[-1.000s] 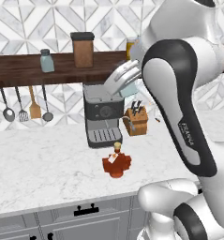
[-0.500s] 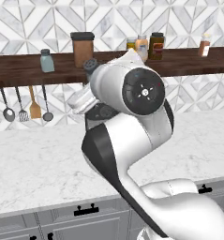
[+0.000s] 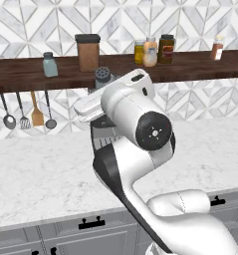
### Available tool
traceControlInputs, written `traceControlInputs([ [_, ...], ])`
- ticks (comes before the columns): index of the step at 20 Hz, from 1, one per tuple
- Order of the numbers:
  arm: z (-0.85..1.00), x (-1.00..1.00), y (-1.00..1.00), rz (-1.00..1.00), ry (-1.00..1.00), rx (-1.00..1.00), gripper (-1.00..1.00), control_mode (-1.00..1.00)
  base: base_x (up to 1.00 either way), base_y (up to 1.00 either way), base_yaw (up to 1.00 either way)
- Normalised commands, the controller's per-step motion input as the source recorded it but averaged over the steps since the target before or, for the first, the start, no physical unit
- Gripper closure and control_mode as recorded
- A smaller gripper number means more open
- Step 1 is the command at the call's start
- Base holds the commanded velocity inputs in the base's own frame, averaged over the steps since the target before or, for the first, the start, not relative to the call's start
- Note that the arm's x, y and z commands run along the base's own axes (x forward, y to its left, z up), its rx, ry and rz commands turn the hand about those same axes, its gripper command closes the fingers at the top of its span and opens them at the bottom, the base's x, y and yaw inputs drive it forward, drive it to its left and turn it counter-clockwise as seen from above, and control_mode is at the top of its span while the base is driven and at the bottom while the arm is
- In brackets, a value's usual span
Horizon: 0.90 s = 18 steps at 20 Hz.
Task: Put the shaker and condiment bottle from the counter next to their counterparts in the cabinet.
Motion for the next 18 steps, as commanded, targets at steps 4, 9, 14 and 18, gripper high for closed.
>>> traceControlInputs([
  [4, 0.01, 0.08, 0.00, -0.03, 0.02, 0.15, 1.00, -1.00, 0.00, 0.00, 0.00],
  [9, 0.07, 0.39, 0.00, 0.02, 0.28, 0.13, 1.00, -1.00, 0.00, 0.00, 0.00],
  [14, 0.64, 0.83, -0.05, 0.03, 0.45, 0.36, 1.00, -1.00, 0.00, 0.00, 0.00],
  [18, 0.27, 0.19, 0.03, 0.00, 0.22, 0.04, 1.00, -1.00, 0.00, 0.00, 0.00],
])
